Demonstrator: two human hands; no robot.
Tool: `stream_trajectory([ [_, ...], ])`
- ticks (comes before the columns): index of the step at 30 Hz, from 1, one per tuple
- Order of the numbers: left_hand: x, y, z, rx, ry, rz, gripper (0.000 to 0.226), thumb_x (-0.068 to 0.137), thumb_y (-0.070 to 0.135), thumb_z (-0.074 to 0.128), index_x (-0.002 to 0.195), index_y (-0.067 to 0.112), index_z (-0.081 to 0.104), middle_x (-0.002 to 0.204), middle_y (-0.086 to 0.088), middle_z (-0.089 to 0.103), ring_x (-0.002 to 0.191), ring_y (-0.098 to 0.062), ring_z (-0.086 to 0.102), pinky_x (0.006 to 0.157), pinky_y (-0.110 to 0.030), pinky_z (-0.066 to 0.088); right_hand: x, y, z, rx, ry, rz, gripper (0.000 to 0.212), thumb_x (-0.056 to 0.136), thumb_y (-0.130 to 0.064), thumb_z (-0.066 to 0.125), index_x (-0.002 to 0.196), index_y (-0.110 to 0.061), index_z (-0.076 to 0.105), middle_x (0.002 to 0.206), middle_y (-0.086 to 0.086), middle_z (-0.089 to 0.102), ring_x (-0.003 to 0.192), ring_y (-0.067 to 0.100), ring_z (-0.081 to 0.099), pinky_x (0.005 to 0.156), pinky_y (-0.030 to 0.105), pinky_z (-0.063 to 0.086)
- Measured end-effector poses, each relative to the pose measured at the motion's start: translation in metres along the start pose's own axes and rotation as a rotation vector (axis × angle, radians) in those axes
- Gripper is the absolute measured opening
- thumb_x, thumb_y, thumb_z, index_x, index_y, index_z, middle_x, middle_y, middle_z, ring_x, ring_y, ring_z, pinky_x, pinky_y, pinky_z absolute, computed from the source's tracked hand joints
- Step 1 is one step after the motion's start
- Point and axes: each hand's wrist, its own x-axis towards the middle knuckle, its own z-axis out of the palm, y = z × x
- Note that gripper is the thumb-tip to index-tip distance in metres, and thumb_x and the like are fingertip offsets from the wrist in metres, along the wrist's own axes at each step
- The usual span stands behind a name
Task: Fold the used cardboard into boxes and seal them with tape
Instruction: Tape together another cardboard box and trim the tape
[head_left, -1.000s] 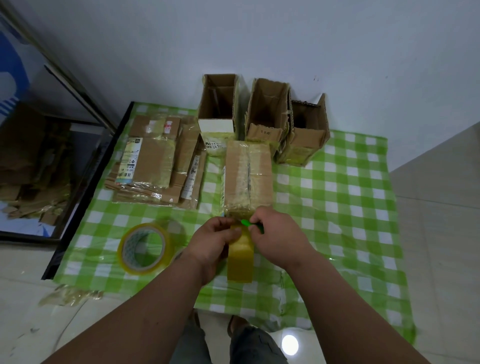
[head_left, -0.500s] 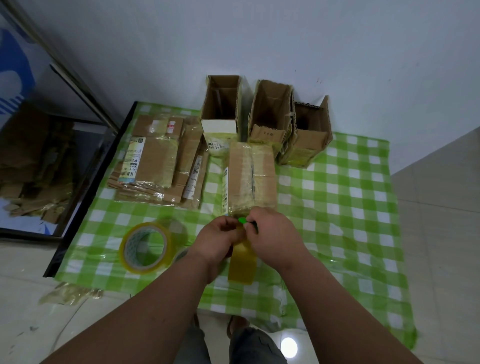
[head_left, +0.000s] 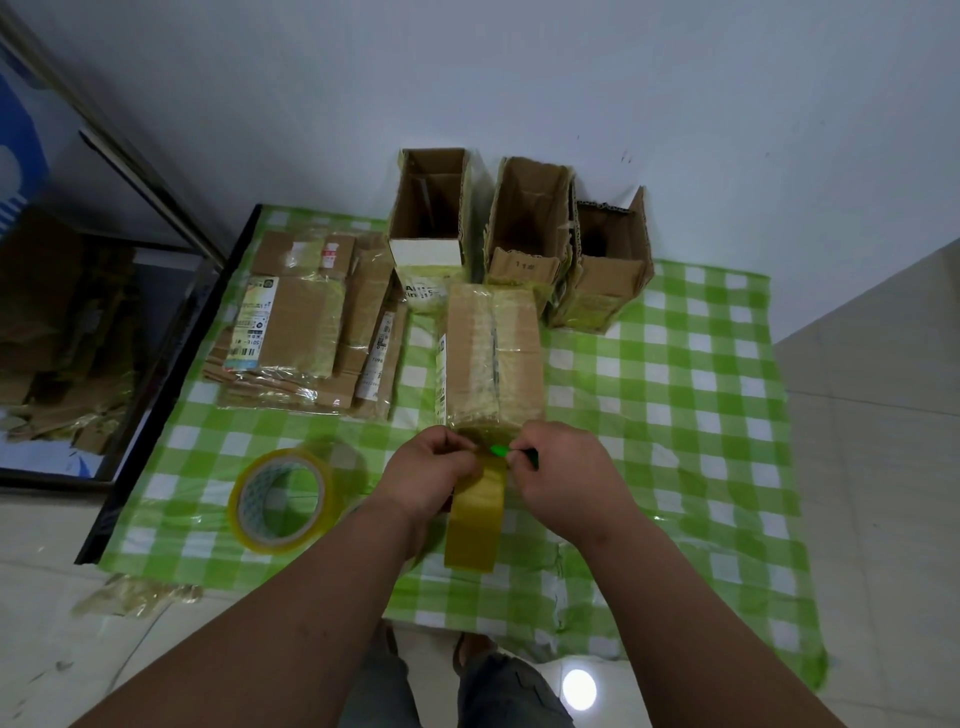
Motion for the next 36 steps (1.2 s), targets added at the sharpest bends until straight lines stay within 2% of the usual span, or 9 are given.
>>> stream_trajectory([
  [7,0.003,0.004,-0.003,-0.022,0.031,-0.044,0.021,0.083,-0.002,0.06,0.078,0.018,0.058,0.065,-0.001,0.055,0.058,-0.018,0.047,0.049,-0.023,0.037,-0.004,0.02,-0.008,-0.035,0.041,0.08,0.013,0.09,-0.016,0.057,0.083,-0.008,0.064,0.078,0.006,0.061,0.071,0.022,0.056,0.063,0.039,0.049],
  [12,-0.003,0.002,-0.002,-0.015,0.001,-0.048,0.014,0.09,0.006,0.061,0.084,0.018,0.061,0.068,-0.001,0.058,0.055,-0.016,0.049,0.044,-0.021,0.038,-0.008,0.04,-0.007,-0.045,0.028,0.199,0.012,0.092,-0.019,0.056,0.092,-0.012,0.066,0.085,0.004,0.066,0.074,0.021,0.059,0.064,0.036,0.05],
  [17,-0.005,0.0,0.001,-0.017,0.019,-0.016,0.008,0.092,0.009,0.064,0.087,0.015,0.062,0.071,-0.002,0.059,0.056,-0.015,0.049,0.041,-0.02,0.04,-0.012,0.059,0.011,-0.063,-0.047,0.335,0.019,0.097,-0.02,0.053,0.112,-0.011,0.061,0.107,0.009,0.063,0.095,0.027,0.059,0.076,0.033,0.047],
  [20,-0.005,-0.001,0.0,-0.001,0.029,-0.006,0.011,0.092,0.009,0.065,0.084,0.016,0.062,0.074,-0.003,0.06,0.059,-0.015,0.051,0.044,-0.022,0.042,-0.016,0.065,0.022,-0.143,-0.126,0.359,0.029,0.099,-0.026,0.051,0.125,-0.015,0.057,0.124,0.009,0.06,0.112,0.029,0.056,0.091,0.037,0.046],
  [23,-0.006,-0.002,-0.002,0.009,0.035,0.005,0.011,0.092,0.01,0.064,0.083,0.017,0.062,0.075,-0.002,0.061,0.06,-0.015,0.051,0.048,-0.023,0.043,-0.02,0.059,0.028,-0.225,-0.06,0.396,0.038,0.096,-0.034,0.052,0.134,-0.028,0.054,0.139,-0.002,0.05,0.129,0.024,0.043,0.106,0.043,0.031],
  [26,-0.006,-0.002,-0.002,0.033,0.046,0.021,0.011,0.092,0.011,0.064,0.083,0.017,0.062,0.072,0.0,0.061,0.059,-0.015,0.05,0.048,-0.023,0.041,-0.015,0.04,0.021,-0.019,0.248,0.317,0.045,0.089,-0.036,0.057,0.133,-0.026,0.055,0.136,-0.002,0.05,0.129,0.024,0.043,0.104,0.048,0.029],
  [27,-0.006,-0.003,-0.001,0.04,0.048,0.029,0.01,0.092,0.012,0.065,0.083,0.017,0.062,0.071,0.0,0.061,0.059,-0.015,0.051,0.049,-0.023,0.041,-0.011,0.033,0.018,0.007,0.286,0.257,0.051,0.088,-0.041,0.055,0.136,-0.027,0.052,0.14,-0.002,0.048,0.131,0.023,0.041,0.104,0.049,0.029],
  [32,-0.006,-0.004,-0.002,0.057,0.042,0.065,0.008,0.091,0.015,0.066,0.084,0.016,0.064,0.075,-0.003,0.063,0.066,-0.018,0.052,0.055,-0.026,0.04,0.018,0.014,0.01,-0.139,0.02,0.08,0.069,0.089,-0.063,0.05,0.151,-0.04,0.029,0.163,-0.005,0.017,0.145,0.024,0.02,0.115,0.048,0.019],
  [36,-0.005,-0.001,-0.006,0.136,0.047,0.13,0.009,0.09,0.013,0.066,0.082,0.016,0.063,0.068,0.001,0.058,0.058,-0.013,0.047,0.048,-0.021,0.036,0.027,0.008,0.012,-0.258,0.044,0.085,0.071,0.085,-0.07,0.05,0.147,-0.042,0.03,0.157,-0.001,0.029,0.139,0.026,0.031,0.112,0.047,0.021],
])
